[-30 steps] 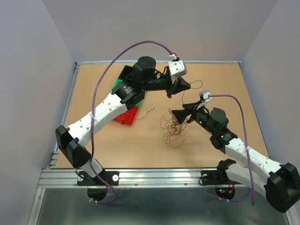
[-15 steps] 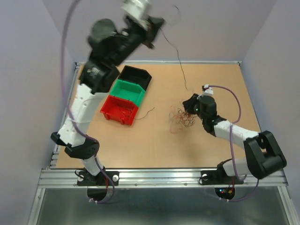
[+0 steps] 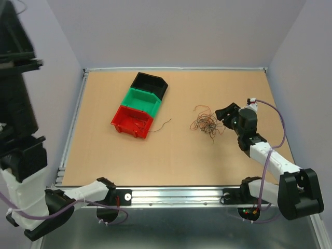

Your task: Untangle the cables

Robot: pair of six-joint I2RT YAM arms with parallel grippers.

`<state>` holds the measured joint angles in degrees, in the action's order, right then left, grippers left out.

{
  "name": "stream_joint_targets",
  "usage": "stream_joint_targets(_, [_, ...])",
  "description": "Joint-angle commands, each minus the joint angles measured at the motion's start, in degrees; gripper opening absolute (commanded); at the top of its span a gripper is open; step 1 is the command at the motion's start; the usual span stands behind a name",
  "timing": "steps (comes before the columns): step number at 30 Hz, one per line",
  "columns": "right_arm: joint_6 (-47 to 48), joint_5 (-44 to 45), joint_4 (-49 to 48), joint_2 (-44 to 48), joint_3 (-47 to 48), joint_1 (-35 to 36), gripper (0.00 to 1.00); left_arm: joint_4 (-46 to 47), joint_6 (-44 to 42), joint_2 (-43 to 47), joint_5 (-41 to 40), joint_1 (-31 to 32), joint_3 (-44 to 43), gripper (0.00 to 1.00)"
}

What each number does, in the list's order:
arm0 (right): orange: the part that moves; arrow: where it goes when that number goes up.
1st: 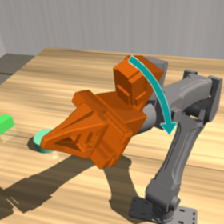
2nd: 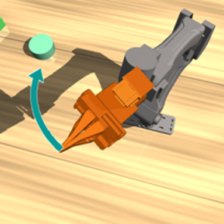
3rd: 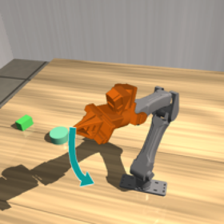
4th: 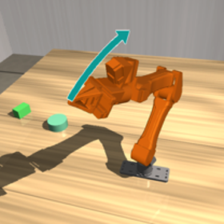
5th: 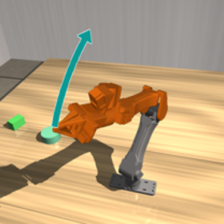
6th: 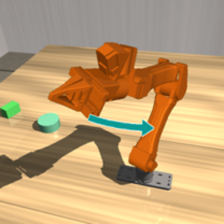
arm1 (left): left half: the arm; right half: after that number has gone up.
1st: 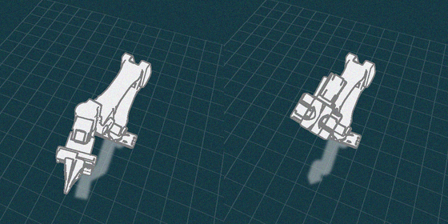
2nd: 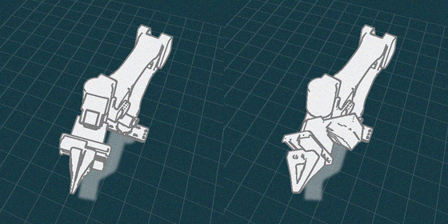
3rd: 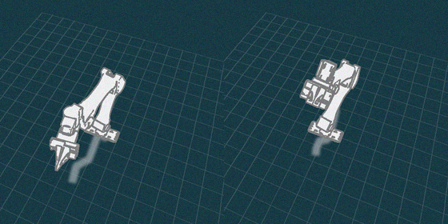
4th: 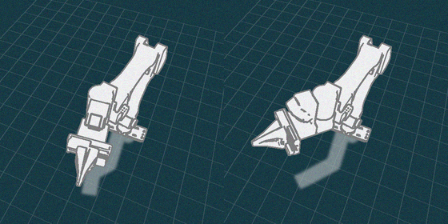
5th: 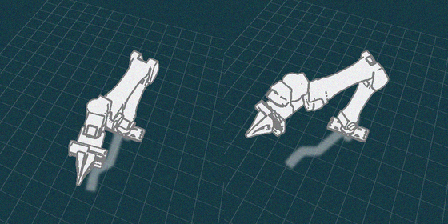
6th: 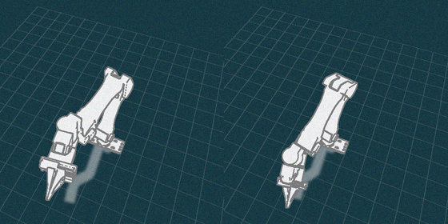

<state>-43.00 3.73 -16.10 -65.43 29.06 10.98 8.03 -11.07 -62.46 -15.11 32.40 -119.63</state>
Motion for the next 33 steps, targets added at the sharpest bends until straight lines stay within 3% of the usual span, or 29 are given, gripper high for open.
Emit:
stream_joint_targets(1, [3.71, -3.37, -2.63, 3.72, -1.55, 0.27, 0.73, -10.38, 0.17, -12.23, 6.06, 0.03, 3.44, 0.0])
stream_joint_targets(7, [5.03, -8.11, -3.06, 6.01, -1.55, 0.62, 0.77, -12.42, 1.66, -15.15, 11.15, -1.37, 11.07, 0.0])
stream_joint_targets(17, [7.05, -12.16, -5.52, 7.77, -2.16, 2.2, 0.82, -17.09, 5.45, -23.06, 28.9, -3.49, 16.62, 0.0])
stream_joint_targets(27, [7.32, -14.36, -7.19, 7.16, -2.25, 3.17, 0.82, -9.89, 0.53, -23.68, 29.7, -5.59, 30.15, 0.0])
stream_joint_targets(33, [7.76, -14.98, -7.28, 7.51, -2.16, 3.52, 0.81, -2.77, 1.4, -22.45, 31.55, -12.43, 37.36, 0.0])
